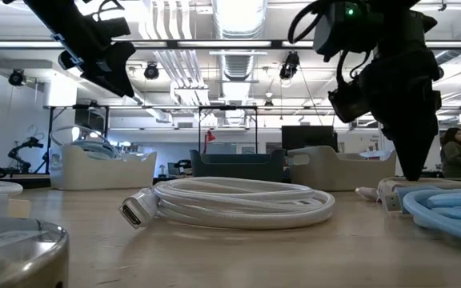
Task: Pick & Place USB Port
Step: Put the top brown charger cable into the brown bin
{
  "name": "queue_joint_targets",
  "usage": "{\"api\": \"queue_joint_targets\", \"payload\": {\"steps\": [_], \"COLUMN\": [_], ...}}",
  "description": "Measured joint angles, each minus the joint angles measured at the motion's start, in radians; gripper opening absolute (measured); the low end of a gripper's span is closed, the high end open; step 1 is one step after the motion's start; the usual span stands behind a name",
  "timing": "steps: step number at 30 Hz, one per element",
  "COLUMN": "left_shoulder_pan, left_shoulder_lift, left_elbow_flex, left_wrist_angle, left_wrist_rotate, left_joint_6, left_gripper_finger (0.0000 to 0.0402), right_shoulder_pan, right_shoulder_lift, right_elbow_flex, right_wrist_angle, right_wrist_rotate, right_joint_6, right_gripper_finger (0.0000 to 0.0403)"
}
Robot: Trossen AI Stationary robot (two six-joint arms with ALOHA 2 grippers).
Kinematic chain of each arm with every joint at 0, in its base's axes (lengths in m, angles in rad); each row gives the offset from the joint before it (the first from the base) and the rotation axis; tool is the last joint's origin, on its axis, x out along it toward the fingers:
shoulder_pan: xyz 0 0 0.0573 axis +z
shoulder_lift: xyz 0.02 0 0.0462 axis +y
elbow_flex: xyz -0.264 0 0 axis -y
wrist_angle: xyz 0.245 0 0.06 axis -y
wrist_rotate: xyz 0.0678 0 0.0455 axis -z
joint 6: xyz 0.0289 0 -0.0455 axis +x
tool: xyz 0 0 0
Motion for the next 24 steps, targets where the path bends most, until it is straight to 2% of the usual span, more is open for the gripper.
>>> {"api": "queue_joint_targets", "payload": {"steps": [9,13,17,24], "left_shoulder_pan": [0.000,0.000,0.000,0.000], "left_shoulder_lift": [0.000,0.000,0.000,0.000], "left_elbow_flex": [0.000,0.000,0.000,0.000], "left_wrist_angle": [0.009,0.013,0.015,0.015], "left_wrist_rotate": [0.015,0.015,0.015,0.029], "left_joint_6": [-0.003,-0.003,-0.002,-0.001], "left_gripper_finger": [0.0179,0.0179,0.0179,0.0179], "right_shoulder_pan": [0.103,0.141,0.154,0.174], "right_shoulder_lift": [-0.003,-0.003,-0.003,0.014], "right_elbow_flex": [0.014,0.015,-0.012,-0.076], "right_wrist_angle": [0.058,0.074,0.081,0.207], "right_wrist_rotate": [-0.024,-0.020,0.041,0.044], "right_joint_6": [0.005,0.070,0.162,0.219], "right_gripper_finger": [0.0141,0.0139,0.0146,0.0149]}}
